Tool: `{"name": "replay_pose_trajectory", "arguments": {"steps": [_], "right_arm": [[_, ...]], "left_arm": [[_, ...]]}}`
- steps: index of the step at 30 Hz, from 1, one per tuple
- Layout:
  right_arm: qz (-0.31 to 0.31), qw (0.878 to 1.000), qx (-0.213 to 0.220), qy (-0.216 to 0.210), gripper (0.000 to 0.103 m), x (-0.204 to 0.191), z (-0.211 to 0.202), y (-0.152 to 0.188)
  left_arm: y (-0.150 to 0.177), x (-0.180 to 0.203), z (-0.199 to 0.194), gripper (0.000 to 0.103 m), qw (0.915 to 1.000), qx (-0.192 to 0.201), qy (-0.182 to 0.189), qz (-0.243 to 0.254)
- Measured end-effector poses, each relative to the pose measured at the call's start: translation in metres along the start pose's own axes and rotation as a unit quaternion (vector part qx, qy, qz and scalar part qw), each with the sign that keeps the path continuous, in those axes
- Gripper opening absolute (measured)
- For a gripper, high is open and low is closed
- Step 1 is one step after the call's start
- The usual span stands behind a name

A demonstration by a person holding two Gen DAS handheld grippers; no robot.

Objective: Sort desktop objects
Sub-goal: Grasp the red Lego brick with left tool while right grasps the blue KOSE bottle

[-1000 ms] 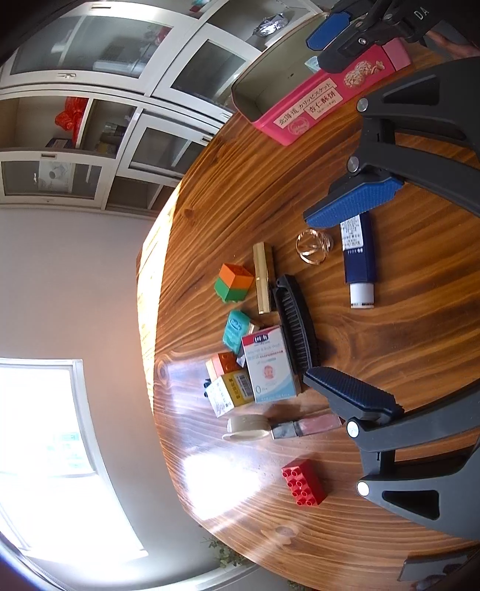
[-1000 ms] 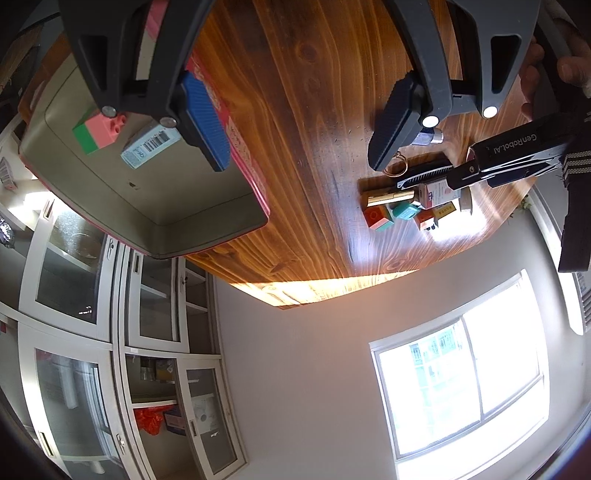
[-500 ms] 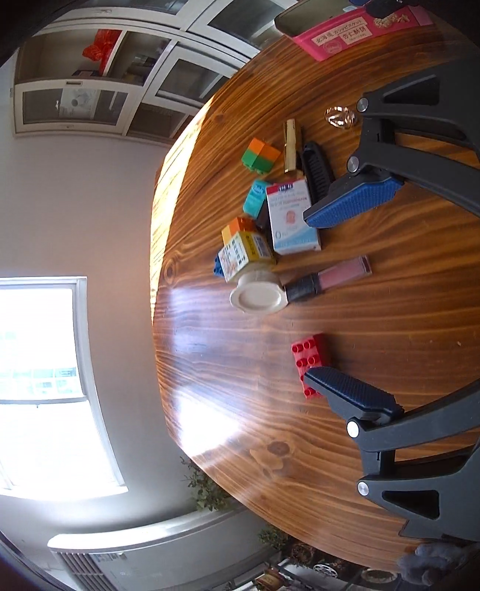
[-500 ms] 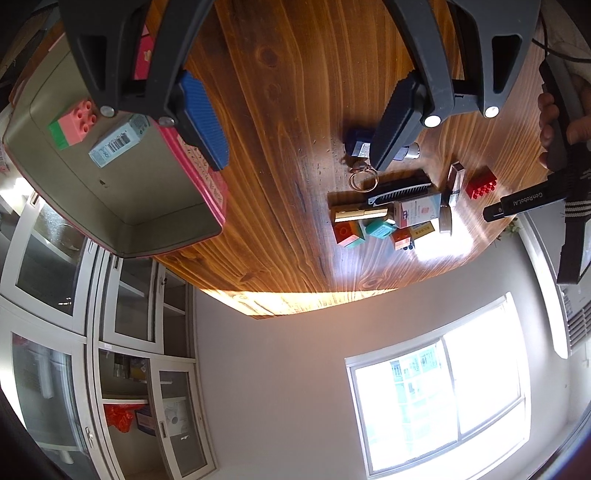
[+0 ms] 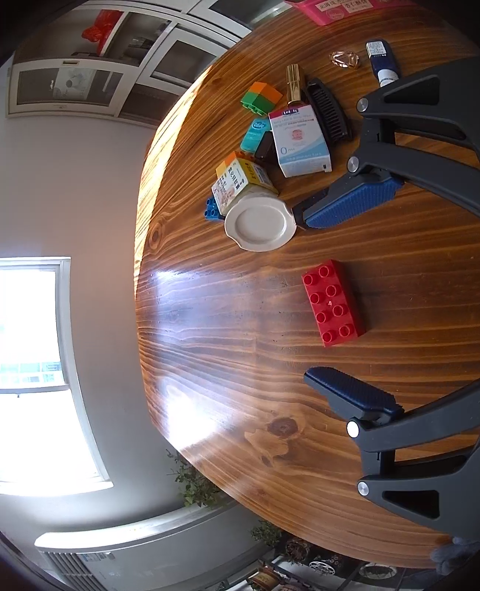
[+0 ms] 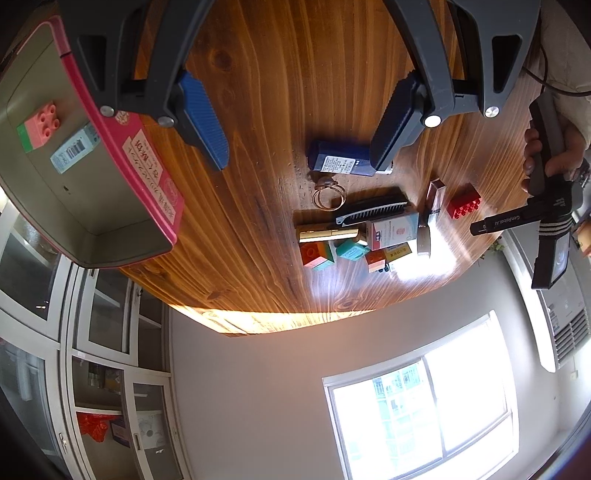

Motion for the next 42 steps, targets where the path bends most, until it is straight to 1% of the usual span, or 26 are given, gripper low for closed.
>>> {"name": "replay_pose_trajectory", "arguments": {"steps": [4, 9, 13, 17, 20, 24, 26, 32, 42], "right_arm": [[0.006, 1.000, -0.012, -0.018, 0.082, -0.005, 0.010, 0.003], [-0.001, 0.999, -0.022, -0.027, 0.082, -0.013, 0.019, 0.005], [-0.007, 0.999, -0.029, -0.032, 0.082, -0.018, 0.027, 0.006], [-0.004, 0.998, -0.039, -0.038, 0.082, -0.020, 0.035, 0.009], [0.000, 0.998, -0.045, -0.041, 0.082, -0.020, 0.039, 0.011], [0.003, 0.998, -0.049, -0.044, 0.082, -0.019, 0.042, 0.013], [0.004, 0.998, -0.051, -0.045, 0.082, -0.019, 0.043, 0.014], [0.010, 0.998, -0.051, -0.046, 0.082, -0.016, 0.043, 0.015], [0.015, 0.997, -0.054, -0.049, 0.082, -0.015, 0.045, 0.018]], "left_arm": [[-0.001, -0.003, 0.018, 0.081, 0.9998, -0.006, 0.007, 0.015], [0.003, 0.002, 0.032, 0.081, 0.9991, -0.014, 0.021, 0.032], [0.006, 0.004, 0.043, 0.081, 0.9986, -0.017, 0.024, 0.044], [0.011, 0.003, 0.051, 0.081, 0.9982, -0.029, 0.026, 0.045], [0.012, 0.003, 0.052, 0.081, 0.9982, -0.030, 0.033, 0.040], [0.013, 0.007, 0.050, 0.081, 0.9979, -0.028, 0.037, 0.045], [0.016, 0.011, 0.052, 0.081, 0.9969, -0.037, 0.044, 0.054], [0.027, 0.026, 0.057, 0.081, 0.9947, -0.050, 0.042, 0.080], [0.026, 0.028, 0.060, 0.081, 0.9955, -0.058, 0.036, 0.065]]}}
Point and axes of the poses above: each gripper's, at about its wrist camera, not at the fingertips, and z roughly the way its jaws point, x to its right, y to its underside, the point moved 9 cm from there along z, roughly the way its jaws point, and after that the axes turned 11 degrees about -y, right-handed, at the moved point
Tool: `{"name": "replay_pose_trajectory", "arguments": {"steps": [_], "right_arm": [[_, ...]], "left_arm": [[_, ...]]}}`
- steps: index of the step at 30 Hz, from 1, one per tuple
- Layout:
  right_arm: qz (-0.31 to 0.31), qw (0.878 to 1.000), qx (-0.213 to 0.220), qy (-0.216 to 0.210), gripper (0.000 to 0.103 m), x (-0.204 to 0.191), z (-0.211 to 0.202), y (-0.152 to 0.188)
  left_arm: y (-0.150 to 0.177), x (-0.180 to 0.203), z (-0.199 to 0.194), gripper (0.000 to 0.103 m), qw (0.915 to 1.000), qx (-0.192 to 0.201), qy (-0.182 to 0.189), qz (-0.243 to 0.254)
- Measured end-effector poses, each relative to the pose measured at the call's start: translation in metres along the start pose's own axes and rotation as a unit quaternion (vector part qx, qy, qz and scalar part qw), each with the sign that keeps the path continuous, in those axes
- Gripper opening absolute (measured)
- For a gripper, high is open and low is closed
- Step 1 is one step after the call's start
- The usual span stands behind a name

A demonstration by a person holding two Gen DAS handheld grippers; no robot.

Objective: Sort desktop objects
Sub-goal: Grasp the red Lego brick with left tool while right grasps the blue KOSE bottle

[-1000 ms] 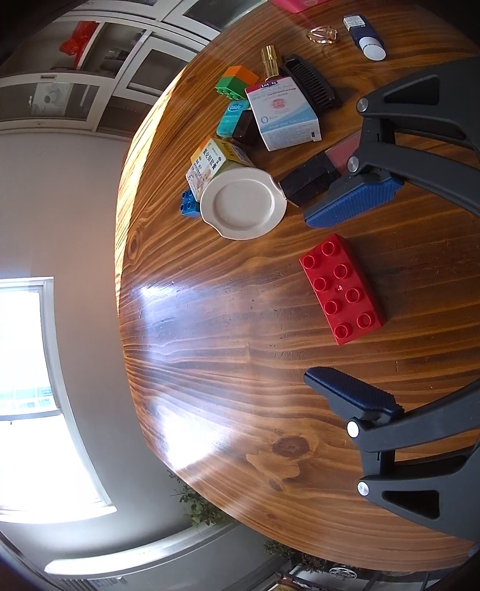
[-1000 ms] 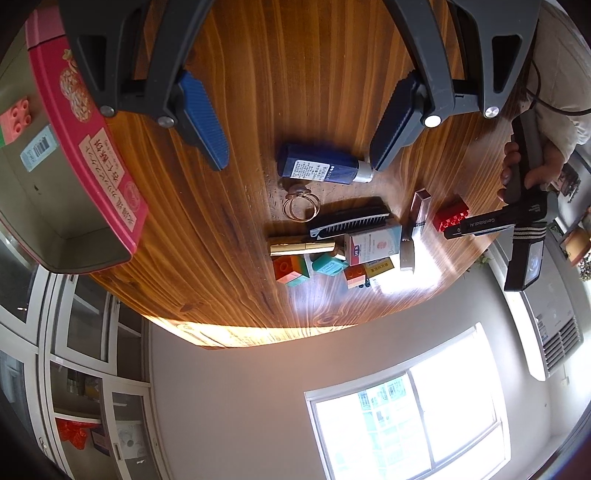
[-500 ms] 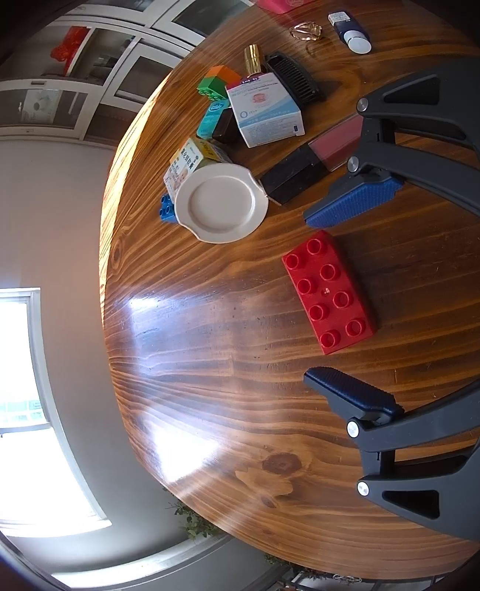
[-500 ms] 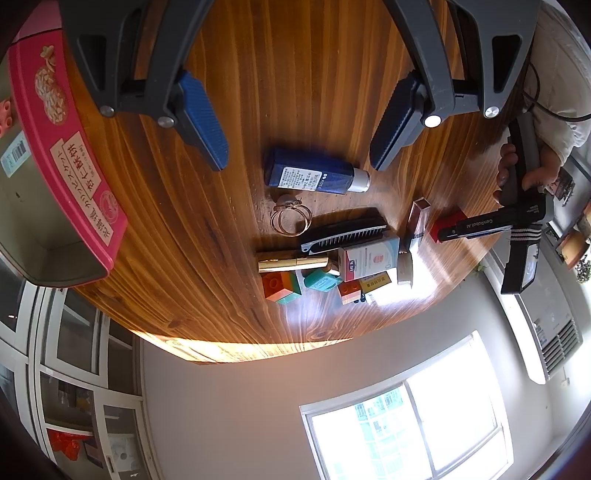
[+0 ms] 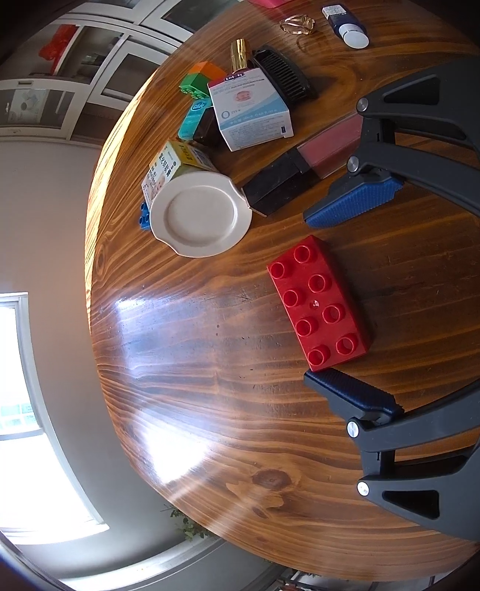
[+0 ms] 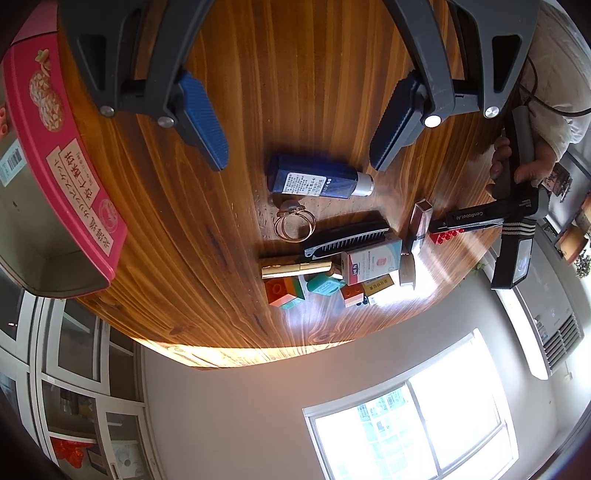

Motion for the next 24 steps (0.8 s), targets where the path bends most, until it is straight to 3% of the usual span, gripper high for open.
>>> {"name": "replay_pose_trajectory", "arguments": {"steps": [7, 8, 18, 24], "right_arm": [[-0.005, 1.000, -0.011, -0.001, 0.082, -0.004, 0.008, 0.001], [-0.005, 1.000, -0.014, -0.003, 0.082, -0.005, 0.010, 0.001], [-0.006, 0.999, -0.046, -0.016, 0.082, -0.015, 0.037, -0.001], [-0.004, 0.999, -0.054, -0.008, 0.088, -0.016, 0.048, -0.007]], "left_arm": [[-0.001, 0.004, 0.003, 0.080, 0.9997, -0.008, 0.010, -0.022], [-0.001, 0.004, 0.001, 0.072, 0.9997, -0.005, 0.010, -0.022], [-0.003, 0.005, -0.020, 0.073, 0.9994, 0.023, 0.010, -0.024], [-0.005, 0.002, -0.033, 0.073, 0.9987, 0.032, 0.017, -0.036]]}}
Point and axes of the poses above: each gripper's, at about its wrist camera, not at the fingertips, and z roughly the way its jaws point, x to its right, y to its underside, the point moved 9 cm from there along z, roughly the way its jaws point, and after that the axes turned 11 degrees about -y, right-handed, at the moved point
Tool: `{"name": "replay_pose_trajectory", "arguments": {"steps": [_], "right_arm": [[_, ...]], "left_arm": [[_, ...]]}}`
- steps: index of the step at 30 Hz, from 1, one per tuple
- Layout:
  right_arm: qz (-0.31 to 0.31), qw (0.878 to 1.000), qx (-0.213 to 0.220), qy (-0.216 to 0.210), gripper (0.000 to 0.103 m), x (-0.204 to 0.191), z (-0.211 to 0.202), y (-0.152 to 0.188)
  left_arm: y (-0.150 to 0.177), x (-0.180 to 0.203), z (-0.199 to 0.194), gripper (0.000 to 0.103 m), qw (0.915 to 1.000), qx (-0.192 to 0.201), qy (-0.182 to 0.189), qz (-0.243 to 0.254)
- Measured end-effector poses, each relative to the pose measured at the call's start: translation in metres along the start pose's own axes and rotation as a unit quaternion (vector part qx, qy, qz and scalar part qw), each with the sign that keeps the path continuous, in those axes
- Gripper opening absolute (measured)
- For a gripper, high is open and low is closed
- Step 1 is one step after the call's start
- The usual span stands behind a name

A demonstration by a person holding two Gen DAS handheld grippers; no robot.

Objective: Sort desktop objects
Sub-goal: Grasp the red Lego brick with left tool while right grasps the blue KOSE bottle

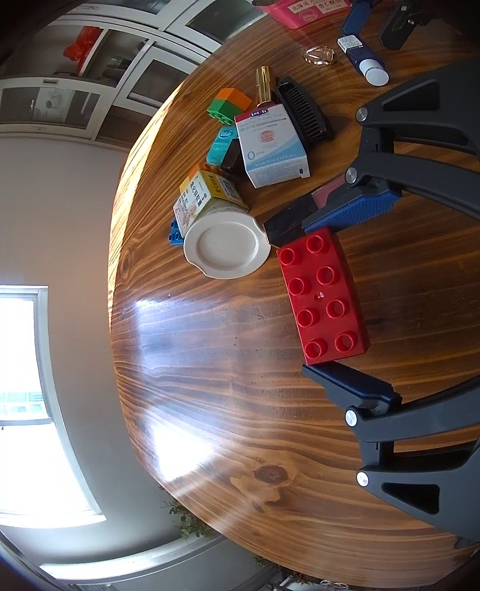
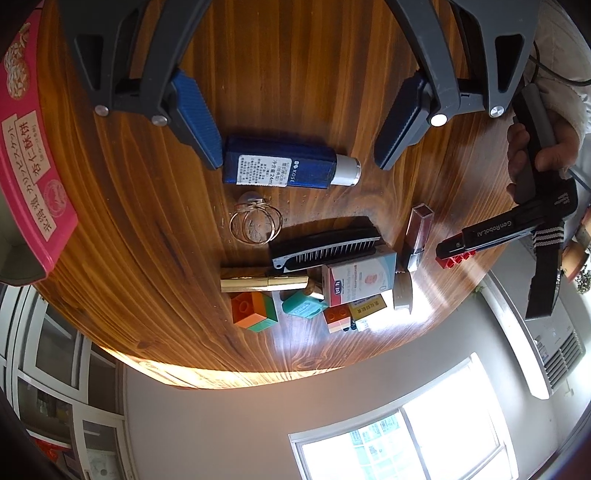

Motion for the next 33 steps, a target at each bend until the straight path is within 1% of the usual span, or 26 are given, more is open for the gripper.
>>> {"name": "replay_pose_trajectory", "arguments": {"steps": [4, 7, 9, 13, 17, 18, 19, 20, 26, 33], "right_arm": [[0.008, 1.000, -0.006, 0.000, 0.094, 0.000, 0.009, -0.003], [0.002, 1.000, -0.013, 0.004, 0.100, -0.002, 0.016, -0.003], [-0.006, 1.000, -0.017, 0.013, 0.101, -0.003, 0.020, -0.002], [-0.023, 0.999, -0.027, 0.039, 0.101, -0.002, 0.027, -0.001], [-0.023, 0.998, -0.035, 0.043, 0.100, 0.001, 0.031, -0.001], [-0.026, 0.998, -0.037, 0.048, 0.099, 0.001, 0.032, -0.001], [-0.031, 0.997, -0.037, 0.052, 0.092, 0.001, 0.032, -0.001], [-0.038, 0.997, -0.036, 0.060, 0.091, 0.001, 0.031, 0.000], [-0.042, 0.997, -0.032, 0.053, 0.091, -0.002, 0.028, 0.002], [-0.022, 0.999, -0.011, 0.048, 0.091, 0.002, 0.010, 0.004]], "left_arm": [[-0.001, 0.004, -0.010, 0.073, 0.9999, 0.008, 0.008, 0.002], [0.000, 0.008, -0.016, 0.073, 0.9998, 0.014, 0.013, 0.007], [0.000, 0.010, -0.018, 0.073, 0.9997, 0.016, 0.014, 0.010], [0.001, 0.011, -0.019, 0.073, 0.9997, 0.017, 0.016, 0.011], [0.001, 0.012, -0.019, 0.073, 0.9997, 0.016, 0.016, 0.012], [0.001, 0.013, -0.019, 0.073, 0.9997, 0.016, 0.016, 0.013], [0.002, 0.013, -0.020, 0.073, 0.9997, 0.016, 0.016, 0.014], [0.002, 0.014, -0.020, 0.073, 0.9996, 0.016, 0.016, 0.015], [0.003, 0.018, -0.023, 0.073, 0.9994, 0.020, 0.017, 0.020], [0.002, 0.025, -0.030, 0.073, 0.9992, 0.029, 0.017, 0.023]]}}
Point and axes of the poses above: each gripper's, at about its wrist camera, not at the fingertips, and z roughly the way its jaws point, x to its right, y to its underside, the point moved 9 cm from there along z, roughly the way its jaws point, and after that the axes turned 11 degrees about -y, right-handed, at the moved point
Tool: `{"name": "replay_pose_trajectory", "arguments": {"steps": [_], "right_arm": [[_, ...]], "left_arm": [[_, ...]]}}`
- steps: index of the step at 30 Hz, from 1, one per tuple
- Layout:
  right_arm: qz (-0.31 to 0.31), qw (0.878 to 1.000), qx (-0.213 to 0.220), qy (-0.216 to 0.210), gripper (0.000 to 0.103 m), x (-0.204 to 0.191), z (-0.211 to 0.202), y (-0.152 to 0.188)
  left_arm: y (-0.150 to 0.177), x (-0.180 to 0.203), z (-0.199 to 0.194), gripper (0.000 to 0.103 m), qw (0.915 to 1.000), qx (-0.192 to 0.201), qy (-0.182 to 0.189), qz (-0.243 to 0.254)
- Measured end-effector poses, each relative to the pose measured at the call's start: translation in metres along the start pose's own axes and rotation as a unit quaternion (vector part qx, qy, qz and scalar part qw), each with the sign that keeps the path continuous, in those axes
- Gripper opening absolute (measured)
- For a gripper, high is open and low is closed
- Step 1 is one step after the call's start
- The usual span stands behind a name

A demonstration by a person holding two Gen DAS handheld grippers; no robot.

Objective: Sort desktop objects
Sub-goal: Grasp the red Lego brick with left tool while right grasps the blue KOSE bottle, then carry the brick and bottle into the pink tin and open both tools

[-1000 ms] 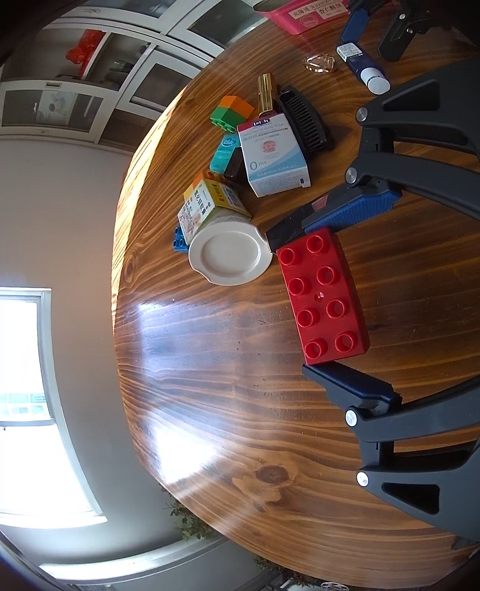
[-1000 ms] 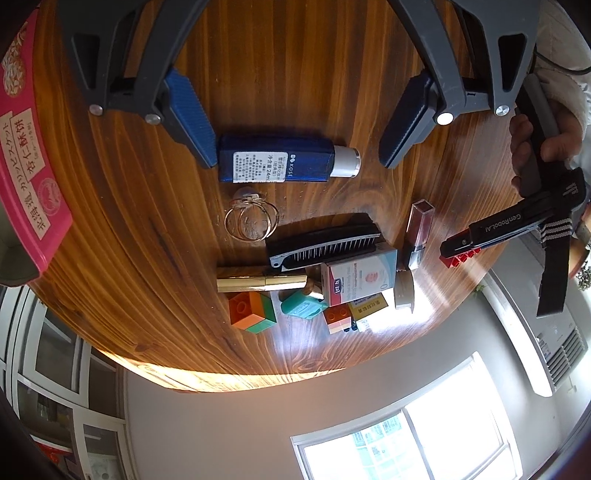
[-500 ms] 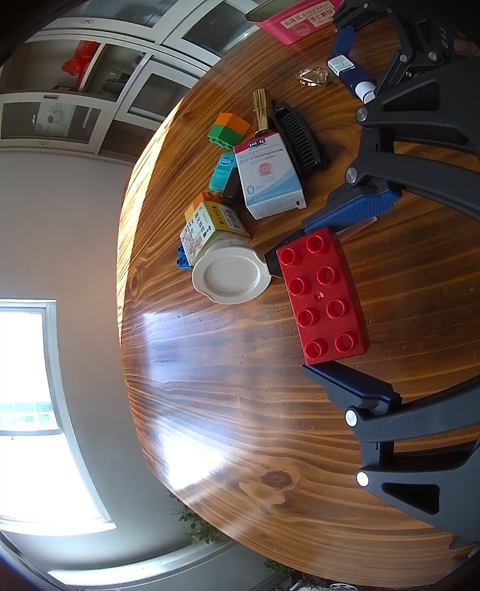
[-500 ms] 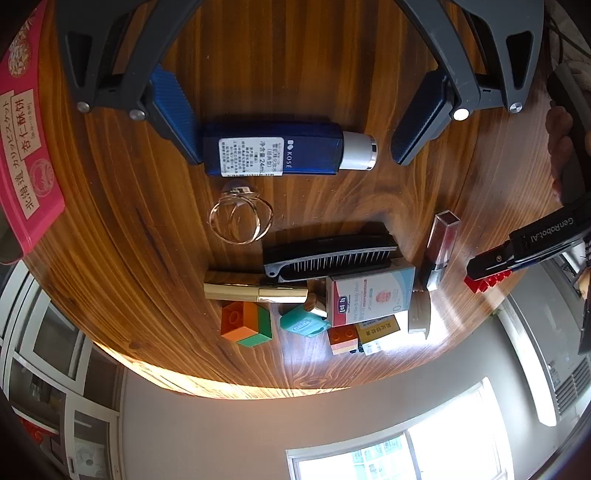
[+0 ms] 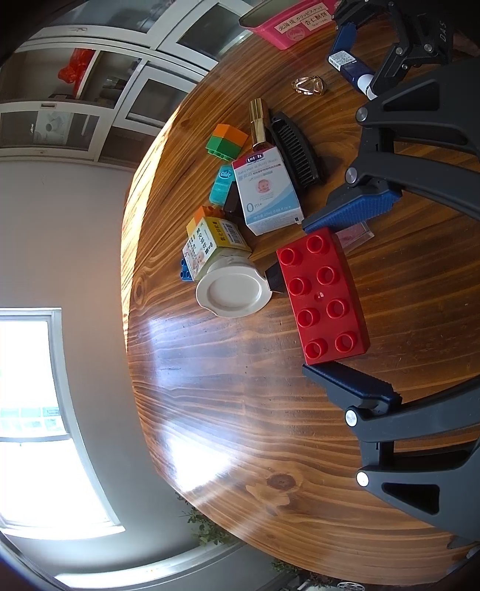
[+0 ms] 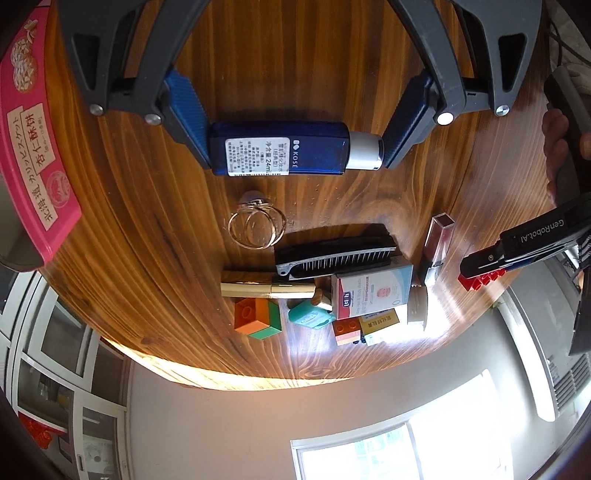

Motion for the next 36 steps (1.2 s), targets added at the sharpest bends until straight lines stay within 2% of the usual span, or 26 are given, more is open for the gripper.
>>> {"name": "replay_pose_trajectory", "arguments": {"steps": [11, 25, 36], "right_arm": [[0.026, 0.998, 0.053, 0.004, 0.091, 0.016, -0.045, -0.003], [0.058, 0.990, 0.122, 0.036, 0.091, 0.059, -0.108, 0.001], [0.101, 0.976, 0.179, 0.078, 0.091, 0.116, -0.167, 0.014]], "left_arm": [[0.002, 0.033, -0.032, 0.073, 0.9994, 0.020, 0.026, 0.008], [0.009, 0.113, -0.066, 0.073, 0.9960, 0.029, 0.070, 0.047], [0.010, 0.187, -0.103, 0.073, 0.9878, 0.050, 0.109, 0.099]]}}
Point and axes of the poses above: each gripper's, at about its wrist camera, not at the fingertips, and z roughly the way its jaws point, x to its right, y to its underside, the point moved 9 cm from there along z, roughly the way its jaws point, and after that the axes turned 11 degrees about -y, right-handed, at the moved point
